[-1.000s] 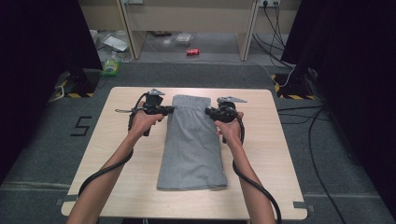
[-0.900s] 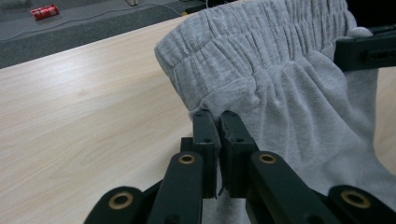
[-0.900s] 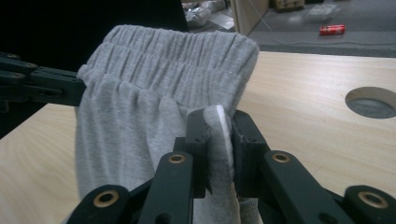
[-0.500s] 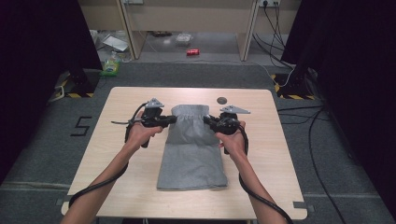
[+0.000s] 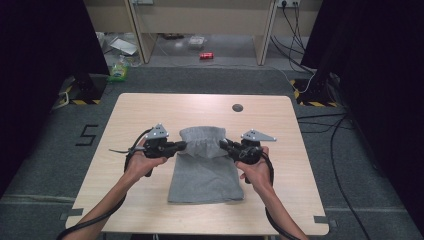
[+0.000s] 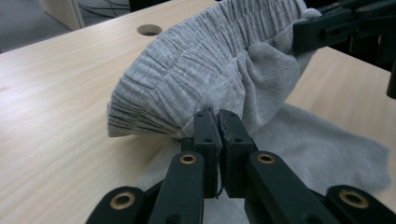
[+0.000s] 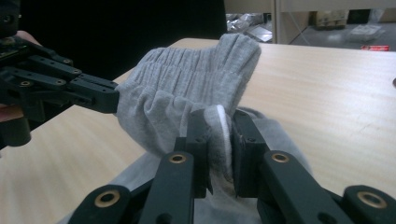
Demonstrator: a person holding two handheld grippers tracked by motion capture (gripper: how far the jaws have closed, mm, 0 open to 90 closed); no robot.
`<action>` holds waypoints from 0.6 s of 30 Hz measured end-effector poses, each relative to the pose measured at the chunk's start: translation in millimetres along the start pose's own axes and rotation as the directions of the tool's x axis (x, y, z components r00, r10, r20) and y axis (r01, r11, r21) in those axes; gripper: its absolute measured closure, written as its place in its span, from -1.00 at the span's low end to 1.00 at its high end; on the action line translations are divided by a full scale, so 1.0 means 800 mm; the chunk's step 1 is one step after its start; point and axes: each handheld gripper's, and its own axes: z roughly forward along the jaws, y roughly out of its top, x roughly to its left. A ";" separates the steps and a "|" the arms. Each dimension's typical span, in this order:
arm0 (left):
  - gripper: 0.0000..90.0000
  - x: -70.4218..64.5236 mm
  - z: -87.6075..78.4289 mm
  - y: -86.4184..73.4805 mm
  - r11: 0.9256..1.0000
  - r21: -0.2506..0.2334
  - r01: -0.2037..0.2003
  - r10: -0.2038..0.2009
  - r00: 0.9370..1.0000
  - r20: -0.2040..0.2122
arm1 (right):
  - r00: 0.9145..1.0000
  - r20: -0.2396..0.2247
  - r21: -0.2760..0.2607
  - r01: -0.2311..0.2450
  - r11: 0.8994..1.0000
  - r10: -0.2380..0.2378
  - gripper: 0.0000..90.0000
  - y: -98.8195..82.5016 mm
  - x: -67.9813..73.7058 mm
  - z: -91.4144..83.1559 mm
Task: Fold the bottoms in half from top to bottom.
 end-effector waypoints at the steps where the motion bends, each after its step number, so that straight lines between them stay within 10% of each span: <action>1: 0.92 -0.004 -0.003 -0.007 1.000 -0.001 -0.002 0.002 1.000 0.008 | 1.000 -0.003 0.003 0.003 1.000 -0.003 0.78 -0.004 0.002 -0.003; 18: 0.88 -0.034 -0.009 -0.069 0.999 0.029 0.034 -0.037 0.994 0.103 | 1.000 -0.014 0.088 0.020 0.996 -0.019 0.68 -0.073 0.028 -0.046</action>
